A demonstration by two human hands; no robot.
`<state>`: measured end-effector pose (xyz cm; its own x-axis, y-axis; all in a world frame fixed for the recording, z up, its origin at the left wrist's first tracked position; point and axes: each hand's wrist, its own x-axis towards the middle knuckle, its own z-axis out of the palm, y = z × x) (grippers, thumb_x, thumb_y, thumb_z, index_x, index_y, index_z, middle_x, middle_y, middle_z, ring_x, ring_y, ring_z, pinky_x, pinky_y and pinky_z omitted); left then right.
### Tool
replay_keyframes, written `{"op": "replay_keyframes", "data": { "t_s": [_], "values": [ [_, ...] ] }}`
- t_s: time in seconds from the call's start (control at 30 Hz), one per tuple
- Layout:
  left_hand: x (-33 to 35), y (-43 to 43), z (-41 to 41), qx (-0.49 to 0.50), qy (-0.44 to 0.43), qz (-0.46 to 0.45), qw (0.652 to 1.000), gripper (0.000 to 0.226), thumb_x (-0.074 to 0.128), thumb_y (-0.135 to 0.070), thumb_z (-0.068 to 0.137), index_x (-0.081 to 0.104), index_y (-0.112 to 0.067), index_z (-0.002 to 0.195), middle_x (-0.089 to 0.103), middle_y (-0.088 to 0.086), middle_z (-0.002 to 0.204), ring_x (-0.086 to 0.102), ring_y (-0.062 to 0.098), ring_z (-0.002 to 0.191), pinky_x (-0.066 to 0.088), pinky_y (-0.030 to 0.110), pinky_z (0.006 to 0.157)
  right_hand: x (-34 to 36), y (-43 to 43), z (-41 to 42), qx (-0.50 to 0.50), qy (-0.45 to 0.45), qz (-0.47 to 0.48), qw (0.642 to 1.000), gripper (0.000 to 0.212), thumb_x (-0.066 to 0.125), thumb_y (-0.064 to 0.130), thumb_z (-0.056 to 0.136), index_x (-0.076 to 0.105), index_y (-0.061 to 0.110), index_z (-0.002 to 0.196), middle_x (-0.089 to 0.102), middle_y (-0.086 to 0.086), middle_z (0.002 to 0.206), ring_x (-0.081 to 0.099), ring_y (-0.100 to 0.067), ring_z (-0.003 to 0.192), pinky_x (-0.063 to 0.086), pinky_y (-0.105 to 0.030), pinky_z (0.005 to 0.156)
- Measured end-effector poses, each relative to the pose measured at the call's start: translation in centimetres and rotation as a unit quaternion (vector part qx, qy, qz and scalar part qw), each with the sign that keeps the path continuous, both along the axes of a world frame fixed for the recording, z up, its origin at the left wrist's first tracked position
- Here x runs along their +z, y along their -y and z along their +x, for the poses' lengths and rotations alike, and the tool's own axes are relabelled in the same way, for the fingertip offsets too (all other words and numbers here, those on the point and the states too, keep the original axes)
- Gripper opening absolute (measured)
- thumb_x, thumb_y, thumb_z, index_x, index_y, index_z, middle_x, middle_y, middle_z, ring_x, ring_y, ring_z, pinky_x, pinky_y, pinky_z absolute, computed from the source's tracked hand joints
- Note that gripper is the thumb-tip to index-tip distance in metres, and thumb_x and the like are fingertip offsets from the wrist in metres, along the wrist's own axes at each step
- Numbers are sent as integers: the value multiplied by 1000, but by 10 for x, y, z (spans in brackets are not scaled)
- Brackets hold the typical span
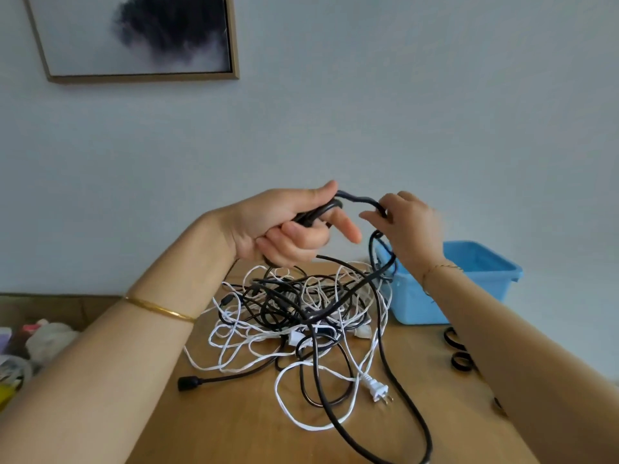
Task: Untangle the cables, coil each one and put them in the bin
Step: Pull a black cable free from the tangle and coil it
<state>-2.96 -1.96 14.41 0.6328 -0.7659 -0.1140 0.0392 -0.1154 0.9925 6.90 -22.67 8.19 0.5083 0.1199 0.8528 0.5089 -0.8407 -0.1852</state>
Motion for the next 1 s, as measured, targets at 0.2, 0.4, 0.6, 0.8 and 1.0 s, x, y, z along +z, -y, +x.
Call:
{"op": "replay_keyframes", "data": {
  "t_s": [0.2, 0.4, 0.6, 0.8, 1.0],
  "values": [
    [20, 15, 8, -147, -136, -187, 962, 56, 34, -38, 100, 48, 11, 124, 30, -2, 53, 29, 6, 42, 28, 15, 33, -24, -23, -6, 185, -327, 95, 922, 15, 76, 15, 76, 62, 14, 83, 66, 2, 70, 61, -12, 60, 53, -28, 60],
    [18, 10, 23, 62, -160, -465, 869, 51, 33, -38, 103, 46, 9, 120, 40, 3, 48, 33, 10, 33, 30, 19, 29, -45, -20, -42, 358, -395, 88, 841, 17, 68, 26, 85, 58, 12, 85, 65, 2, 62, 48, -10, 39, 42, -22, 41],
    [-6, 18, 56, 294, -137, -576, 750, 41, 29, -41, 104, 44, -6, 88, 40, 0, 44, 31, 7, 25, 27, 16, 27, -46, -19, -62, 395, -344, 46, 851, 47, 46, 56, 85, 46, 14, 63, 45, 4, 55, 39, -5, 50, 36, -18, 55],
    [-32, 26, 70, 463, -48, -468, 751, 42, 35, -40, 103, 38, -15, 70, 38, -6, 45, 30, 6, 29, 24, 15, 31, -41, -17, -76, 391, -341, 54, 853, 40, 49, 33, 96, 60, 45, 60, 53, 18, 61, 47, 1, 58, 37, -16, 64],
    [-45, 32, 70, 563, 149, -268, 768, 35, 36, -28, 104, 40, -13, 73, 44, 2, 56, 35, 8, 33, 35, 19, 39, -50, -6, -80, 381, -291, 43, 876, 18, 64, 12, 84, 71, 27, 91, 62, 12, 72, 51, -11, 61, 41, -18, 58]
  ]
}}
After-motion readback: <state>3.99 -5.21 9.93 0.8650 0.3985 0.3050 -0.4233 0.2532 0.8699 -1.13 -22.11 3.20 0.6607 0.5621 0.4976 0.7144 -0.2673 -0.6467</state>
